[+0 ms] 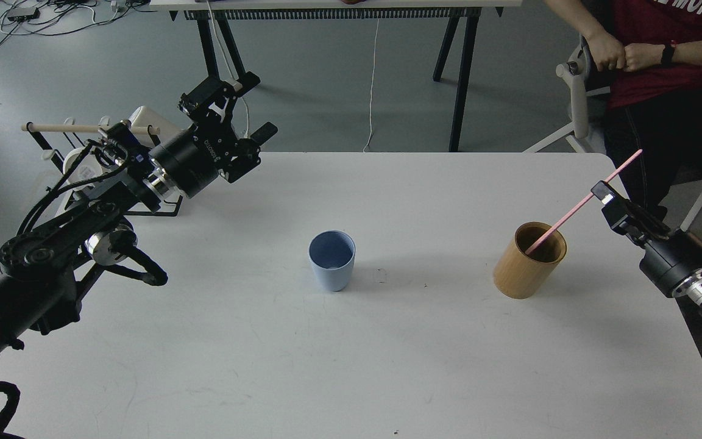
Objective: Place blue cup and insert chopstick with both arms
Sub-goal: 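Pull the pink stick out of the tan cup and carry it over the blue cup, then lower the pink stick into the blue cup and open the right gripper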
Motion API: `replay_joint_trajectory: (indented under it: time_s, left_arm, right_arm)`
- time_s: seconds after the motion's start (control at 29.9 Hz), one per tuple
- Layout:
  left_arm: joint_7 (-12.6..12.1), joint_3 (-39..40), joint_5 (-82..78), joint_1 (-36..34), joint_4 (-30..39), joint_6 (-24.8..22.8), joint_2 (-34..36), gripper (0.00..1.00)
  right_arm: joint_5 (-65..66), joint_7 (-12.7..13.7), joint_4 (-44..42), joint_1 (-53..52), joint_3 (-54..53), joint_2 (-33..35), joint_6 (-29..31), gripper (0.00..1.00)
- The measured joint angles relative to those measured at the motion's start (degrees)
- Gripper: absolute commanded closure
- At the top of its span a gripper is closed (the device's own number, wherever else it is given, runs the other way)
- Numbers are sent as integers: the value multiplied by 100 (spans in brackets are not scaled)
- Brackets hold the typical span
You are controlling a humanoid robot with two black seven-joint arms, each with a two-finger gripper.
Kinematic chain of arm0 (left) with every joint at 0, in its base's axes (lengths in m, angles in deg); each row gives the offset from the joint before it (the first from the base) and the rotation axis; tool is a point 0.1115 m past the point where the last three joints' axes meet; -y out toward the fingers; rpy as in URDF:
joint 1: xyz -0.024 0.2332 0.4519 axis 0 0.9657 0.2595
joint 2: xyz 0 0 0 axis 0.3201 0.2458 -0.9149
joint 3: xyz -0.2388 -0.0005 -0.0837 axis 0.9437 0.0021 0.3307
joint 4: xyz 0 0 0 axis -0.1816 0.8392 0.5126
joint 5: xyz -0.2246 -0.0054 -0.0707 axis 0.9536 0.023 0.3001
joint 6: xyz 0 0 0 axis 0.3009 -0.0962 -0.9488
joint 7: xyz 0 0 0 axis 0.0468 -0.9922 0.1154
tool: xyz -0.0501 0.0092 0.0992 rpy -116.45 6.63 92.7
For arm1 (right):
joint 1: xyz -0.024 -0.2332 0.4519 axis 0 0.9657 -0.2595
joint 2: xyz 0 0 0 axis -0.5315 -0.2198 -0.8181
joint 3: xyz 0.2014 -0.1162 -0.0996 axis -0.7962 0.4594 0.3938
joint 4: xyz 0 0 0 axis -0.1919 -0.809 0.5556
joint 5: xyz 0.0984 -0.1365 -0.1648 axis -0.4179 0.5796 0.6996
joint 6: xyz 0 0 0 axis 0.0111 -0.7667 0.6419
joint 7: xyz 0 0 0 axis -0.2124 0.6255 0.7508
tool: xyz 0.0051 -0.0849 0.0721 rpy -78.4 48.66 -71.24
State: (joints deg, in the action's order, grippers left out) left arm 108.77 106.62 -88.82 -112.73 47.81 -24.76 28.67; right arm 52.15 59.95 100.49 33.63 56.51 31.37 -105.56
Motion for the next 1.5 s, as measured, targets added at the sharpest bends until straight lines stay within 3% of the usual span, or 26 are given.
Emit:
replay_joint_trajectory:
  time_s: [0.23, 0.4, 0.57, 0.84, 0.97, 1.14, 1.5]
  left_arm:
    - [0, 0, 0, 1, -12, 0, -60, 2]
    - [0, 1, 0, 29, -267, 2, -148, 2]
    - [0, 0, 0, 125, -545, -1, -267, 2]
    - [0, -3, 111, 193, -770, -1, -297, 2]
    - [0, -8, 208, 194, -910, -1, -297, 2]
    - [0, -9, 219, 255, -971, 0, -291, 1]
    - [0, -10, 229, 289, -1055, 0, -333, 1]
  right_arm:
    - [-38, 0, 639, 8, -338, 760, 0, 96]
    - [-80, 0, 725, -391, -532, 809, 0, 97]
    - [-170, 0, 343, -1738, 254, 84, -1, 98]
    - [-187, 0, -766, -3948, 2759, -1784, 0, 98]
    - [-186, -1, -1028, -4334, 3145, -2679, 0, 98]
    - [-185, 0, -1179, -4641, 3634, -3252, 0, 98]
    - [-169, 0, -1520, -4735, 4208, -3813, 0, 98]
